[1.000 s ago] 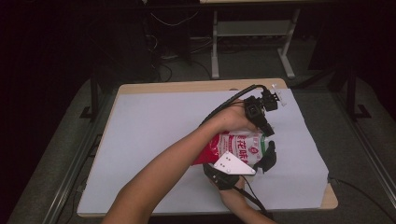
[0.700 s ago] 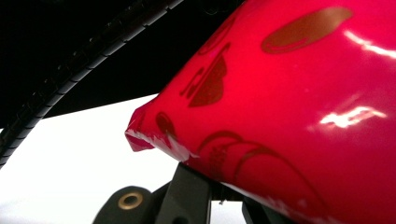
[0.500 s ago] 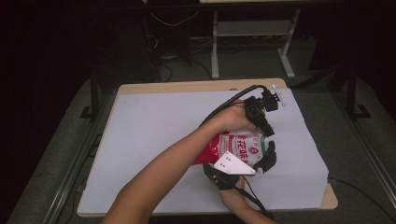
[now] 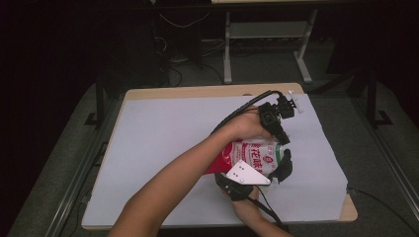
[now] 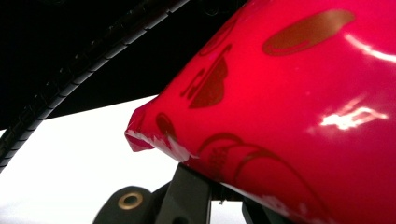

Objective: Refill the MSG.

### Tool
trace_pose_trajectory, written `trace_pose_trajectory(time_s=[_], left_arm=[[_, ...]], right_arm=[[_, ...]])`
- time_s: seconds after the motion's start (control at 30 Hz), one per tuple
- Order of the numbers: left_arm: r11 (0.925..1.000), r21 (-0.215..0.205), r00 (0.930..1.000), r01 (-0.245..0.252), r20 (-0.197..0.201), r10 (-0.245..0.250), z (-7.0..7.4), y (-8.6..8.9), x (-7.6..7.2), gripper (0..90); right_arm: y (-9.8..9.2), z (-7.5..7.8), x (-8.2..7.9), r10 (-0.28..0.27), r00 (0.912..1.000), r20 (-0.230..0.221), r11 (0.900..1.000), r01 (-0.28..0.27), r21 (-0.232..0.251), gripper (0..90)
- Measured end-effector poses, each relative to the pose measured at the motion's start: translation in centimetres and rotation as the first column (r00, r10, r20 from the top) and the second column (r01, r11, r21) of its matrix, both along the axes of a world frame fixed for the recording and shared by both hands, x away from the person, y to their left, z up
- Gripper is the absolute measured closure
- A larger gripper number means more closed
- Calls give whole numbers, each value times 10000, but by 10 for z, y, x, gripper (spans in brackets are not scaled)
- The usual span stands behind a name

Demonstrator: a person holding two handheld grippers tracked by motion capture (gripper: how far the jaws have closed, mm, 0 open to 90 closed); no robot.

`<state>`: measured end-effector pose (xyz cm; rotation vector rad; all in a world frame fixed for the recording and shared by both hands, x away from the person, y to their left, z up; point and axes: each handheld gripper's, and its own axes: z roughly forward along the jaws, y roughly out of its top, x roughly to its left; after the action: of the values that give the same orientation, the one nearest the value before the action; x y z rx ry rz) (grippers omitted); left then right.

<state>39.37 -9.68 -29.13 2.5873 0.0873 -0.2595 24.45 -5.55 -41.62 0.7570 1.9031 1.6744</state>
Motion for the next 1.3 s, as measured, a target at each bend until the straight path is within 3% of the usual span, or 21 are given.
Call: trace_pose_trajectory(time_s=[1.3], left_arm=[[10000, 68, 10000, -42, -60, 42, -2, -1, 0, 898]], right_arm=[[0, 1, 0, 18, 10000, 66, 10000, -18, 22, 900]])
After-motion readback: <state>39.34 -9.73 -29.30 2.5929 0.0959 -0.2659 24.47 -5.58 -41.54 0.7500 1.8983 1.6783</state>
